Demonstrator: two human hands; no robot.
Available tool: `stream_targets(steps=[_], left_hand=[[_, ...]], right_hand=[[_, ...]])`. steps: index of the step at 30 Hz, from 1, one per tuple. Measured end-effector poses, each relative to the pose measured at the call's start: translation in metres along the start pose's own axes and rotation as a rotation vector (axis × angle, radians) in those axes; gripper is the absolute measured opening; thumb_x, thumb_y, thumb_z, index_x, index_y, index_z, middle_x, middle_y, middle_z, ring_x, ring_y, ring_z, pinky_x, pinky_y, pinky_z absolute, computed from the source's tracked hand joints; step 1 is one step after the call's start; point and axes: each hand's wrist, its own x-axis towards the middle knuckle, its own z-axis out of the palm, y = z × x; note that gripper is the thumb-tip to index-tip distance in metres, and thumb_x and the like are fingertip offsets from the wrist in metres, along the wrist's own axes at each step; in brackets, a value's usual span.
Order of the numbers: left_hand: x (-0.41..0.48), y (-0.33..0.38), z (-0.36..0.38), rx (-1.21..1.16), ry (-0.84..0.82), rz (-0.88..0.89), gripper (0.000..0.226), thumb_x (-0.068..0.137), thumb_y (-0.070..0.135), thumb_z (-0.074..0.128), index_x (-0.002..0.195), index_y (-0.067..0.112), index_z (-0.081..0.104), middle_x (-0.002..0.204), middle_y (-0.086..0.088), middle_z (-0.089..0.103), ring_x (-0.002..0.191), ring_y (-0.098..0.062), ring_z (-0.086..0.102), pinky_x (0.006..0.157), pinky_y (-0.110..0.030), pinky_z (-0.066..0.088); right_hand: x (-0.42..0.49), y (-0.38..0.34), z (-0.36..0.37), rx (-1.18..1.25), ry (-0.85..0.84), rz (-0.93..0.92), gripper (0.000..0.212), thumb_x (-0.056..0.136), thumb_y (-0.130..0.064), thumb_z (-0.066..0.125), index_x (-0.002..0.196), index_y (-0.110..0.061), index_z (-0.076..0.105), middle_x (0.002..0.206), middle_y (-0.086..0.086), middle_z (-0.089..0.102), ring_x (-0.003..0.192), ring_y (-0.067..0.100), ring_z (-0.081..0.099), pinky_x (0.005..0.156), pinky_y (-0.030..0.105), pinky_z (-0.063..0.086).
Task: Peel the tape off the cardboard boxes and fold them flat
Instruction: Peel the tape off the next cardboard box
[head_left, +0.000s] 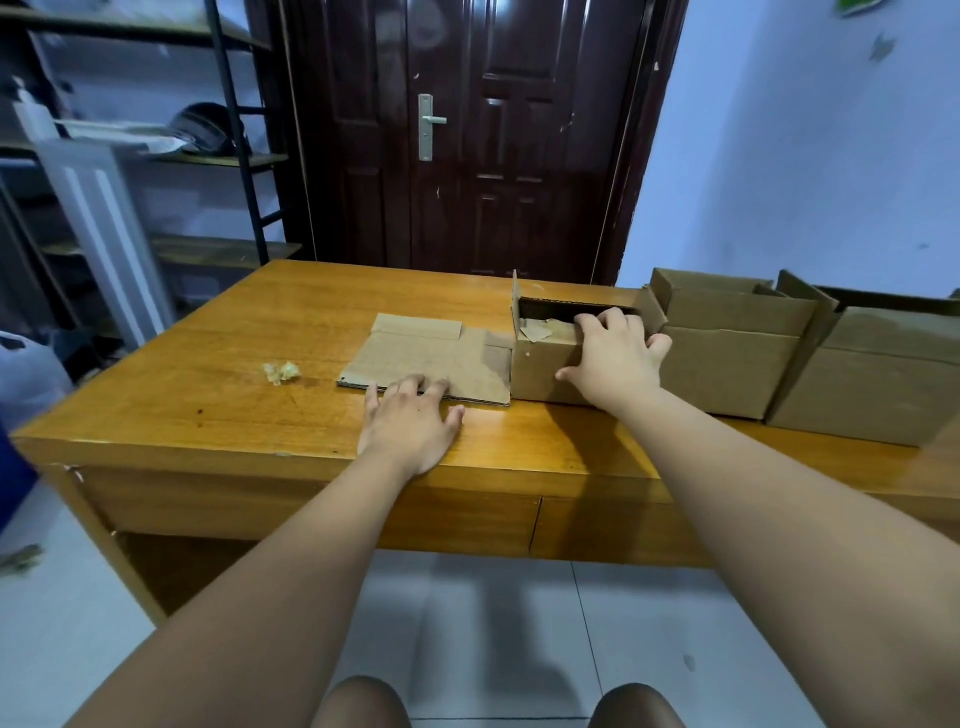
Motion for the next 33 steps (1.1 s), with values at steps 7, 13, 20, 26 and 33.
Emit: stream_targets(steps=[7,13,20,26,33], left_hand=[[0.002,0.002,0.002,-0.005,-0.021,-0.025,0.055,0.097,0.052,0.028,0.148,0.031,0.027,0.157,-0.005,0.024,0.145,-0.024,0.017,0.117,-0.05,-0.001],[0.002,0.0,0.002,-0.026,-0.008,-0.032,0.055,0.097,0.052,0.029,0.147,0.031,0.028,0.156,-0.004,0.024,0.145,-0.023,0.017,0.117,-0.049,0.001],[0.003,0.0,0.003,-0.068,-0.008,-0.035,0.054,0.096,0.052,0.033,0.146,0.031,0.031,0.156,-0.003,0.026,0.144,-0.024,0.02,0.117,-0.05,0.003],[0.004,-0.007,-0.004,-0.496,0.222,-0.078,0.039,0.1,0.039,0.038,0.133,0.022,0.049,0.136,-0.002,0.055,0.131,-0.023,0.043,0.117,-0.049,0.013],[-0.015,-0.002,-0.03,-1.565,0.15,-0.179,0.044,0.1,0.047,0.031,0.113,0.017,0.061,0.119,-0.01,0.066,0.114,-0.023,0.061,0.104,-0.046,0.044]], right_hand=[[0.004,-0.005,-0.018,0.137,-0.048,-0.001,0.059,0.089,-0.026,0.065,0.14,-0.023,0.035,0.141,0.009,0.037,0.133,0.03,0.032,0.102,0.055,0.029],[0.002,-0.022,-0.038,0.215,-0.042,-0.021,0.072,0.077,-0.048,0.073,0.135,-0.018,0.042,0.138,0.012,0.045,0.118,0.034,0.053,0.09,0.044,0.048],[-0.003,-0.037,-0.032,0.348,-0.019,-0.128,0.071,0.079,-0.056,0.067,0.136,-0.02,0.045,0.143,0.01,0.041,0.133,0.028,0.038,0.108,0.045,0.026],[-0.015,-0.039,-0.026,0.853,-0.029,-0.122,0.06,0.075,-0.07,0.057,0.102,-0.017,0.064,0.103,-0.002,0.064,0.094,0.012,0.06,0.079,0.03,0.053],[-0.03,-0.04,-0.023,1.69,-0.349,0.214,0.051,0.088,-0.061,0.046,0.111,-0.018,0.06,0.106,0.003,0.07,0.1,0.02,0.066,0.081,0.041,0.057]])
